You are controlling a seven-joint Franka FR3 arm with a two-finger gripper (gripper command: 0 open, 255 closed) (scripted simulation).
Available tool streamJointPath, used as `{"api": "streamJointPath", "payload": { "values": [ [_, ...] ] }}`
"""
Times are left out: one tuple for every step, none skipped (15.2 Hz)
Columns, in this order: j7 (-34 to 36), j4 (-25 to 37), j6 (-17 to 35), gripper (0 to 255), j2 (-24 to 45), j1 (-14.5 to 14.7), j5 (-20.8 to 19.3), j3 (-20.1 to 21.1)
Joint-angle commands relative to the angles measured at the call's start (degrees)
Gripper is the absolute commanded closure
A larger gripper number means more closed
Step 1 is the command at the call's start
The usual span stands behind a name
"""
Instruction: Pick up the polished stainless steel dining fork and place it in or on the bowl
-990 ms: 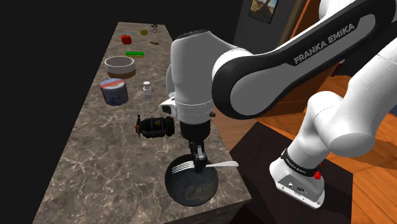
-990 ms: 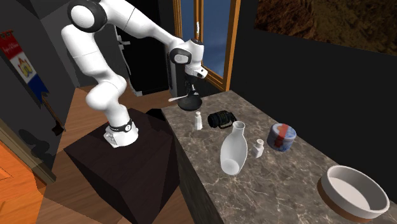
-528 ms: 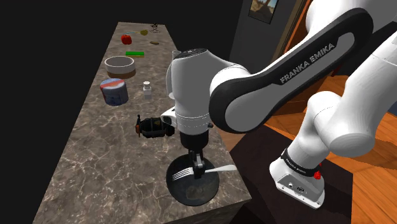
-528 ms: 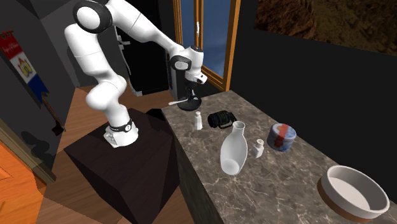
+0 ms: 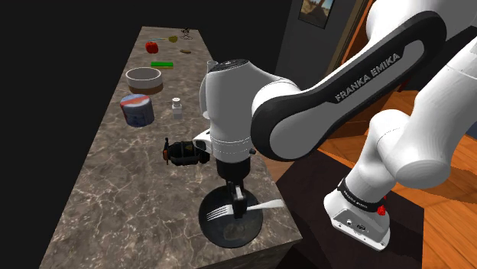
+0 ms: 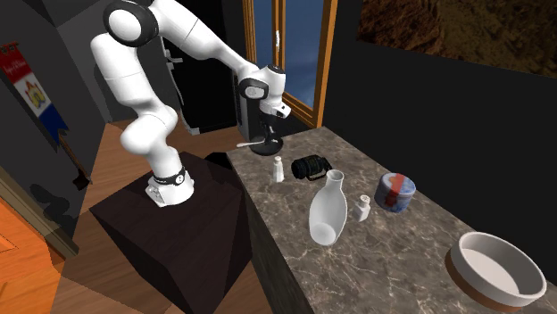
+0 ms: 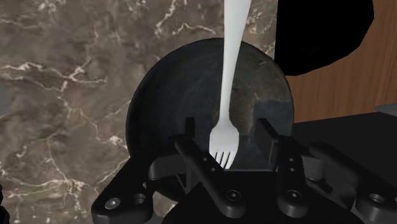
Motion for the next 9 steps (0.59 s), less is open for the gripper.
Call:
{"api": "streamJointPath", "payload": {
  "values": [
    [0.00,0.01,0.02,0,0.00,0.00,0.00,0.00],
    [0.00,0.00,0.02,0,0.00,0.00,0.00,0.00],
    [0.00,0.00,0.02,0,0.00,0.00,0.00,0.00],
    [0.00,0.00,0.02,0,0.00,0.00,0.00,0.00],
    [0.00,0.00,0.02,0,0.00,0.00,0.00,0.00],
    [-0.08,1.04,-2.15,0,-1.11,-0.20,-0.08,-0.35],
    [-0.14,2.14,-4.27,0,-2.11,-0.41,-0.18,-0.70],
    [-0.17,3.32,-6.38,0,-3.02,-0.61,-0.32,-1.06],
    [-0.19,4.30,-8.01,0,-3.66,-0.77,-0.45,-1.35]
  ]
}}
